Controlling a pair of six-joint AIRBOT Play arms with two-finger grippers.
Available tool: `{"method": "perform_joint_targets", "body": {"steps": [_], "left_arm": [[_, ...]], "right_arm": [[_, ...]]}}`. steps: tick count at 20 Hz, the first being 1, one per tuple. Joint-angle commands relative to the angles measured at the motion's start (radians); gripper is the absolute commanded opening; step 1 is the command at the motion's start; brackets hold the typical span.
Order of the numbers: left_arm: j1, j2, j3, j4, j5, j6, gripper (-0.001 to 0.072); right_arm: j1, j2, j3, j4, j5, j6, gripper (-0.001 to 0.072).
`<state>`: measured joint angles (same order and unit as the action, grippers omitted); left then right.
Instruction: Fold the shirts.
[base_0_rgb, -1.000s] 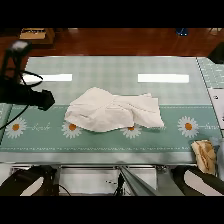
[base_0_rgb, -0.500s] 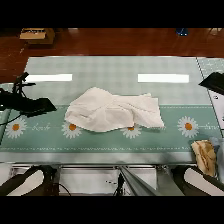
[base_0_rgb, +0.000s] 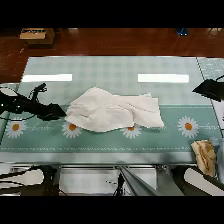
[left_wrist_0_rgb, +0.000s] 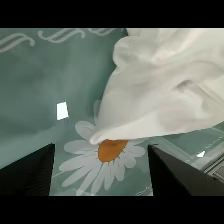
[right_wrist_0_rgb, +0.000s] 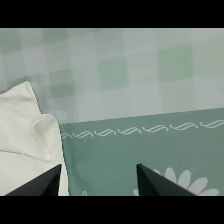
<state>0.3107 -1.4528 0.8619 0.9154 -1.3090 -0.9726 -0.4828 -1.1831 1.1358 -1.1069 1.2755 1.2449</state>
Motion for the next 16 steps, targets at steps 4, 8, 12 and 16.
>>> {"method": "perform_joint_targets", "body": {"steps": [4, 8, 12, 16], "left_arm": [[-0.109, -0.096, 0.002, -0.013, 0.022, 0.077, 0.0720], [-0.196, -0.121, 0.004, -0.014, 0.030, 0.079, 0.0034], [-0.194, -0.117, 0.004, -0.019, 0.018, 0.062, 0.0028], [-0.192, -0.099, 0.004, -0.027, 0.014, 0.043, 0.0028]], "right_arm": [[0.000, 0.000, -0.002, 0.009, 0.012, 0.010, 0.0529], [0.000, 0.000, -0.002, -0.014, 0.022, 0.023, 0.0528], [-0.018, -0.028, -0.033, -0.143, 0.069, 0.047, 0.0483], [-0.040, -0.093, -0.208, 0.149, 0.040, -0.058, 0.0591]]}}
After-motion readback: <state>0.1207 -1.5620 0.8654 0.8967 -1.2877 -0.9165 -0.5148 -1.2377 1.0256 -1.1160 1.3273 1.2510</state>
